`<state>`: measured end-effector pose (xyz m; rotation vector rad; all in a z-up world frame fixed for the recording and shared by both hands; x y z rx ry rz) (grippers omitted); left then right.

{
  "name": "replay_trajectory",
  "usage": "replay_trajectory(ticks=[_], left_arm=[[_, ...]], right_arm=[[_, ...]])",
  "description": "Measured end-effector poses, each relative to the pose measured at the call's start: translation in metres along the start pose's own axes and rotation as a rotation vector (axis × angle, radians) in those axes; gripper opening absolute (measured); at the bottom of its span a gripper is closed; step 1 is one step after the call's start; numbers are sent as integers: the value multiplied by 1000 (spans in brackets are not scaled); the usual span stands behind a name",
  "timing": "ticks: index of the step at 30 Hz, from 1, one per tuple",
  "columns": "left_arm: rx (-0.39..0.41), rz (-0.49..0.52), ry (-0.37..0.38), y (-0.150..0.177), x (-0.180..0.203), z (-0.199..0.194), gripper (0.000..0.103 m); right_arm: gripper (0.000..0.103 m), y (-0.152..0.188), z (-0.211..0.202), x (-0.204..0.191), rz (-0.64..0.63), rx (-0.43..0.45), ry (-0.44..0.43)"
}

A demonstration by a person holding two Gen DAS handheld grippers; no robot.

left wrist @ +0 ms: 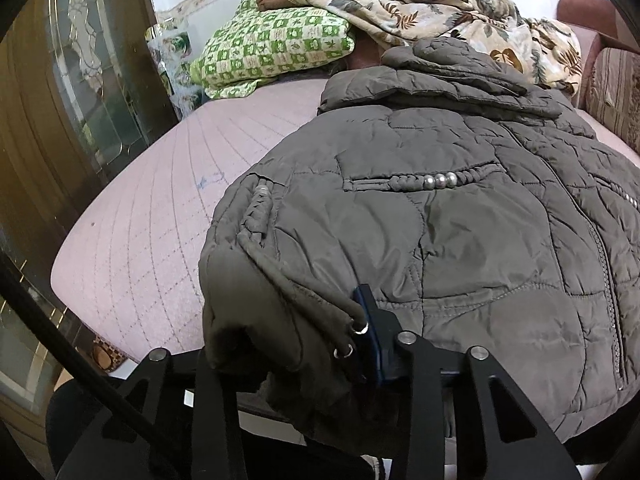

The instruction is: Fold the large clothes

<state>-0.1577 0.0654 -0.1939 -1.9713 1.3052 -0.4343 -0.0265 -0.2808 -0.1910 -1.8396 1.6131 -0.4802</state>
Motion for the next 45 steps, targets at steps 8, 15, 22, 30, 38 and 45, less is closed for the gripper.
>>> replay_trajectory(ticks=[8, 15, 22, 30, 38, 45], left_arm=[[5, 6, 2, 0, 0, 0, 33], [6, 9, 1, -1, 0, 0, 33], [9, 7, 2, -1, 0, -1, 31], [39, 14, -4, -8, -1, -11, 27], [70, 35, -13, -13, 1, -17, 25], [87, 42, -18, -18, 2, -20, 24]], right_arm=[[21, 0, -5, -11, -73, 33, 74], [21, 0, -5, -14, -104, 42, 103], [20, -2, -11, -19, -135, 69, 121], [19, -6, -24, -23, -155, 106, 131], [19, -13, -38, -31, -179, 143, 140], [19, -19, -47, -41, -215, 179, 152]])
Point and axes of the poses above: each gripper's, at about its wrist camera, not at the fingertips, and z roughly the way its jaws point, x to its right, y to its underside, the point moved 4 cm from there along z, roughly the way its jaws point, and after that the axes turned 7 degrees about y, right-handed, at the moved point
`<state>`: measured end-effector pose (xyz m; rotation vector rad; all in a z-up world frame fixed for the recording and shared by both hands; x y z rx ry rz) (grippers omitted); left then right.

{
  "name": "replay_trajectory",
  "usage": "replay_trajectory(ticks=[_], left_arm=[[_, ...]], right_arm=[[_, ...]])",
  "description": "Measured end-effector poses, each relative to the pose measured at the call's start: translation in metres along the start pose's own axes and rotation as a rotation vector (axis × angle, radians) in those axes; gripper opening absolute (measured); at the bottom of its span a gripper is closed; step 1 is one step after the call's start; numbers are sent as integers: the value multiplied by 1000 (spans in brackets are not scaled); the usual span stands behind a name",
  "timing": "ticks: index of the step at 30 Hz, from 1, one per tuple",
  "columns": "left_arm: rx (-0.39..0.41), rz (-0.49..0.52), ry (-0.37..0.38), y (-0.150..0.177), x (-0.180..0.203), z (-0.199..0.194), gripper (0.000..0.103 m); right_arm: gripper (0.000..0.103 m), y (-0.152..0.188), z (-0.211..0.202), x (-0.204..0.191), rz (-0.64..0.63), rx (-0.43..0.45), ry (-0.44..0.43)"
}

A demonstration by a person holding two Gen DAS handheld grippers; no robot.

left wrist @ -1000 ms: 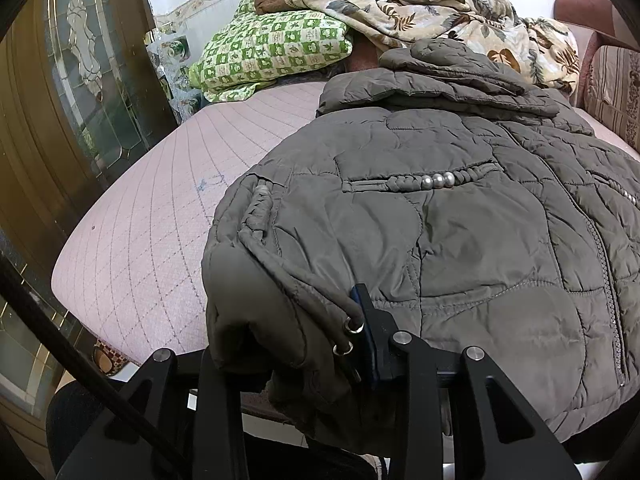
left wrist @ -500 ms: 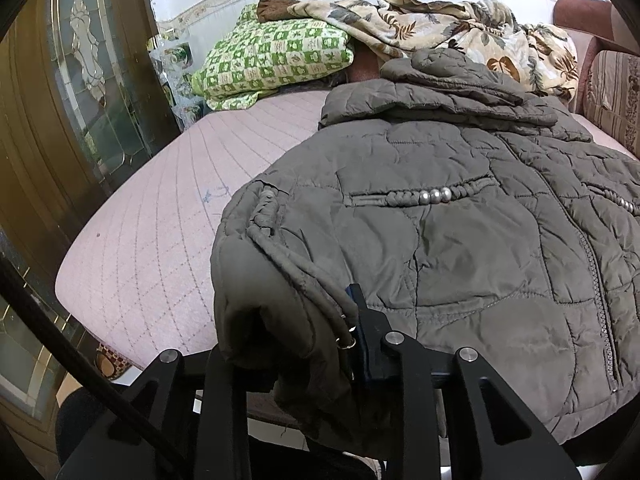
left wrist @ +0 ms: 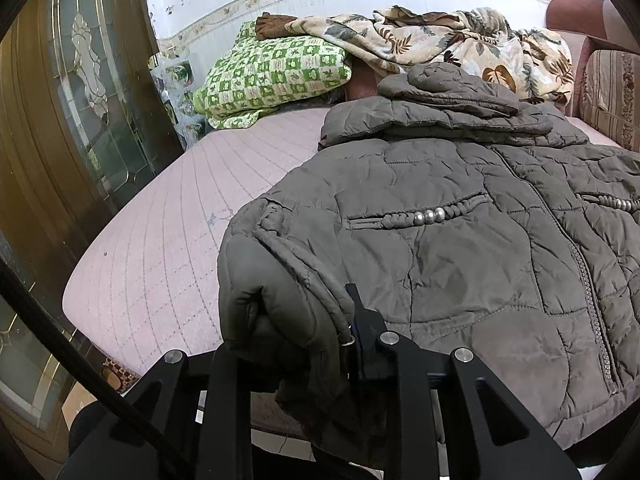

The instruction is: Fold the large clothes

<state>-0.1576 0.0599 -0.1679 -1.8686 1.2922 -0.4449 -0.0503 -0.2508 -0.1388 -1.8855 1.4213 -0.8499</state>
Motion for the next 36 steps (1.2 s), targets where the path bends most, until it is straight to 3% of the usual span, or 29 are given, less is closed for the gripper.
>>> replay_trajectory(ticks=[26, 36], left_arm=[[93, -15, 9, -39, -9, -14, 23], [163, -63, 30, -98, -20, -19, 23]], right_arm=[[19, -39, -16, 6, 0, 90, -13], [19, -89, -24, 16, 34, 161, -59]])
Point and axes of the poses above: each gripper's, at about its wrist camera, not at the fingertips, and z roughly the way its jaws point, x to its right, y to its underside, the point moved 4 cm from there along z, roughly the way its jaws point, and after that the axes turned 7 degrees about y, right-handed, at the moved point
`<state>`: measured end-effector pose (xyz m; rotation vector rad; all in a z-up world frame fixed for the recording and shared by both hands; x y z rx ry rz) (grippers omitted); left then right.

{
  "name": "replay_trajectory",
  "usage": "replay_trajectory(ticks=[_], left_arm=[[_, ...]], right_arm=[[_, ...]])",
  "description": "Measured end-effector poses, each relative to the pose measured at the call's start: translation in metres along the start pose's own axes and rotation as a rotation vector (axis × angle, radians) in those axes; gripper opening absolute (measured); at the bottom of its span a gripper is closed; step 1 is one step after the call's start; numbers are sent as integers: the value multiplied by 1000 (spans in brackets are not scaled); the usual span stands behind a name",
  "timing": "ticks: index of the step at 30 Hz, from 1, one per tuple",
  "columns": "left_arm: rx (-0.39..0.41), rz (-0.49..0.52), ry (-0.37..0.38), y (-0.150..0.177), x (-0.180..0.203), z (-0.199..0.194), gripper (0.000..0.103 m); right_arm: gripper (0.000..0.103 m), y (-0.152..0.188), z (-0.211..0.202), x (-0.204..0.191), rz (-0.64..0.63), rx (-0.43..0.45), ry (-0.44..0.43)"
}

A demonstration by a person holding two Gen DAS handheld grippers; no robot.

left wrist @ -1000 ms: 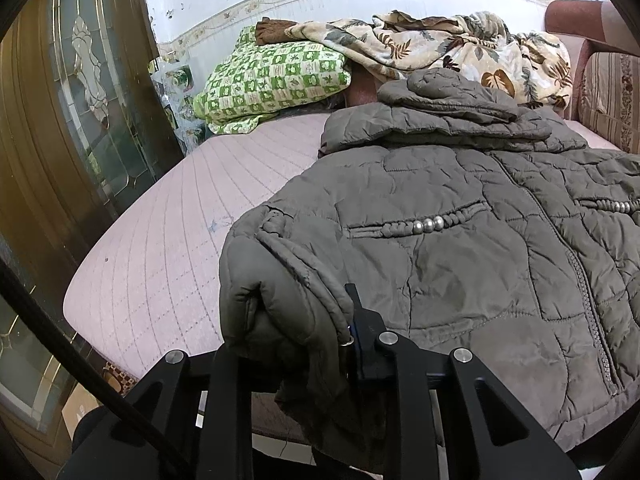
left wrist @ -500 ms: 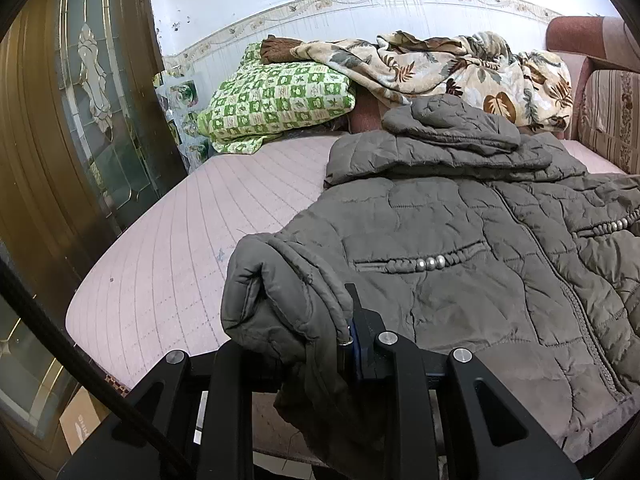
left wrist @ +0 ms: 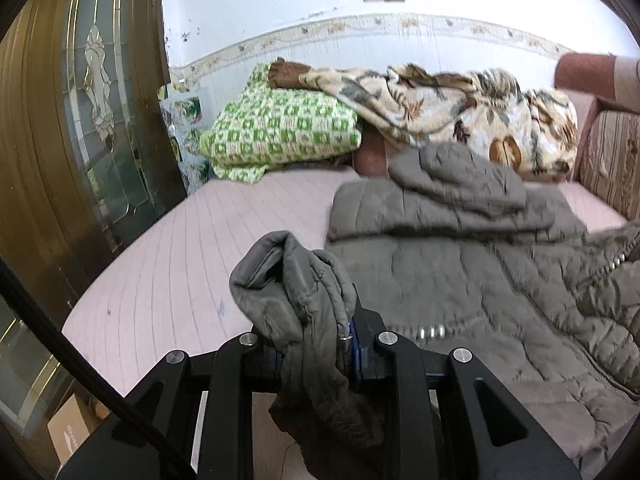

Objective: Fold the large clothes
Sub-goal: 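Carry the gripped side across the jacket body with both tools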

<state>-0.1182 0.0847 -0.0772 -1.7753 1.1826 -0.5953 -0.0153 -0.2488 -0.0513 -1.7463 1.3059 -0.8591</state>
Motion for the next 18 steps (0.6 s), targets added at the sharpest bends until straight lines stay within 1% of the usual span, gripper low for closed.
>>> replay_trajectory(ticks=[6, 10, 11, 14, 18], left_arm=[[65, 7, 5, -60, -1, 11, 23], [93, -12, 20, -107, -2, 29, 23], [90, -22, 23, -120, 0, 36, 23], [47, -53, 61, -154, 7, 66, 23], [-5, -88, 85, -190, 7, 115, 23]], right_arm=[[19, -44, 9, 3, 10, 54, -11], [18, -80, 24, 5, 21, 80, -21], [18, -87, 28, 5, 23, 84, -24], [18, -114, 49, 5, 43, 78, -43], [18, -152, 89, 2, 65, 58, -68]])
Point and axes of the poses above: each gripper's, at about its wrist camera, not at the fingertips, and z roughly the way its jaws point, x to its right, y to its underside, the point moved 4 cm from there along z, roughly the way its jaws point, and after that the axes turned 7 degrees about y, right-handed, at the moved point
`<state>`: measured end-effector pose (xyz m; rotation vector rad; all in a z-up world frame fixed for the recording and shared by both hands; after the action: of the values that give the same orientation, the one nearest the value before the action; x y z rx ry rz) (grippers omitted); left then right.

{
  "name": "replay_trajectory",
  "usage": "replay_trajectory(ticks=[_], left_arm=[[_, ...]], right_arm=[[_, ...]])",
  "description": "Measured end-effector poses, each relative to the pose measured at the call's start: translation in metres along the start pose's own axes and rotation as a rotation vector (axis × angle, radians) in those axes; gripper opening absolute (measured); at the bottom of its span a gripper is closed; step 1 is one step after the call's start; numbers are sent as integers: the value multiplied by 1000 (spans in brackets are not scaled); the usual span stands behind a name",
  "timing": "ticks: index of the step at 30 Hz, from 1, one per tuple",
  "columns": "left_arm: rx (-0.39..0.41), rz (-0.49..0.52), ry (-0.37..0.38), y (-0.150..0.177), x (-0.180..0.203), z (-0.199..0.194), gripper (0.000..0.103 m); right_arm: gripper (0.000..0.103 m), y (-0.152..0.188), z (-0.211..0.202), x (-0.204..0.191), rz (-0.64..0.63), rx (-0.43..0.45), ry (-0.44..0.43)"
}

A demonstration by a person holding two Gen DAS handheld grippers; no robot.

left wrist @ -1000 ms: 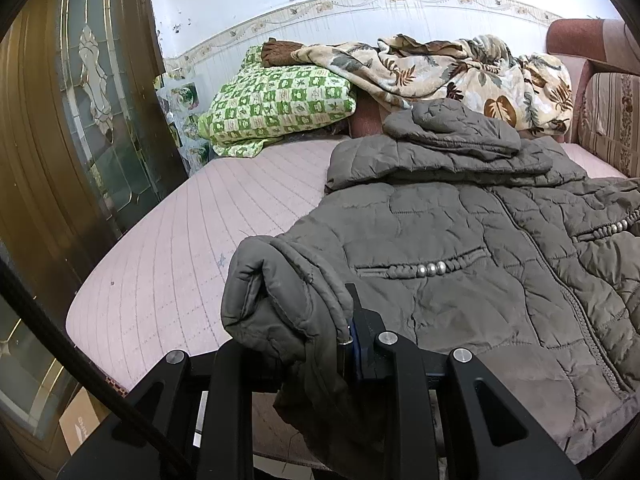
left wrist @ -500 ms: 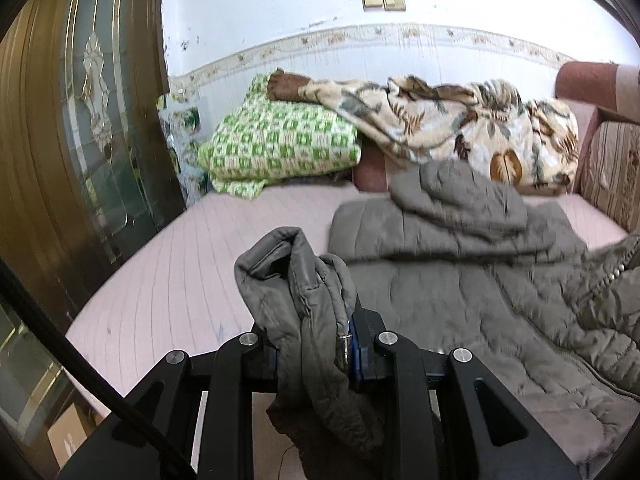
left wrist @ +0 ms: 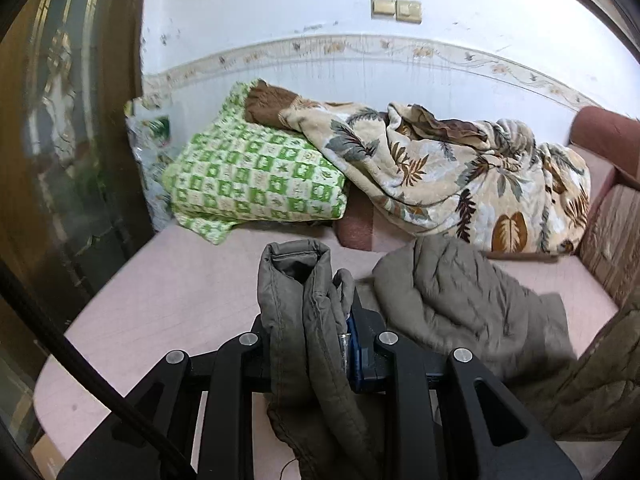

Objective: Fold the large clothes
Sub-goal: 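Carry the gripped side across the jacket body with both tools, then open both tools over the folded jacket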

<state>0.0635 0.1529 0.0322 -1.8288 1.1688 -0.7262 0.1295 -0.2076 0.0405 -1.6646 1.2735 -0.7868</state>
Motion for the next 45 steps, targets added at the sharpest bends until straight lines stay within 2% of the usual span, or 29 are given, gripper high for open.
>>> replay_trajectory(ticks=[6, 9, 12, 14, 18, 20, 21, 25, 28, 30, 33, 36, 37, 41, 44, 45], left_arm=[[-124, -86, 1, -35, -6, 107, 25], [-163, -93, -33, -39, -7, 158, 27], [-180, -108, -58, -40, -11, 197, 35], [-160, -120, -85, -42, -19, 213, 42], [-104, -54, -171, -50, -31, 231, 43], [-106, -31, -172, -53, -33, 234, 43], [-107, -24, -160, -54, -32, 234, 43], [-88, 30, -99, -58, -11, 221, 43], [-83, 47, -19, -58, 14, 210, 43], [-91, 61, 38, -56, 33, 205, 43], [-120, 87, 115, -49, 61, 203, 43], [-180, 120, 196, -36, 92, 208, 43], [-193, 135, 207, -31, 101, 211, 43], [-234, 140, 172, -12, 109, 238, 43], [-284, 107, 146, 3, 102, 265, 44], [-292, 102, 139, 7, 101, 273, 45]], right_arm=[[18, -43, 98, -6, 56, -77, -26], [18, -51, 146, -9, 82, -124, -28], [19, -52, 205, -10, 132, -199, -30], [19, -49, 234, -7, 158, -240, -24], [20, -31, 294, 4, 210, -330, 0], [20, -22, 320, 4, 198, -374, -10], [25, -17, 332, 7, 224, -387, -25], [32, -14, 350, 28, 389, -454, -124], [42, -27, 336, 39, 422, -423, -169], [50, -38, 324, 46, 427, -390, -171], [55, -55, 306, 60, 436, -328, -154], [59, -63, 288, 45, 326, -274, -152], [59, -60, 284, 29, 251, -274, -160], [59, -34, 290, -30, 54, -310, -172], [59, -11, 307, -55, -8, -339, -162], [59, -3, 316, -61, -37, -345, -131]])
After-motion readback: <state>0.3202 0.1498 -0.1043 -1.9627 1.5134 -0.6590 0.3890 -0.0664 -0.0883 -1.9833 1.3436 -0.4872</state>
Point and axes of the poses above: each gripper's, at about its wrist camera, not at the fingertips, and z roughly the way its jaws point, x to its right, y to its underside, the point moved 4 cm from there along z, roughly the way its jaws point, and after that the axes turned 7 degrees about y, right-handed, at the moved point
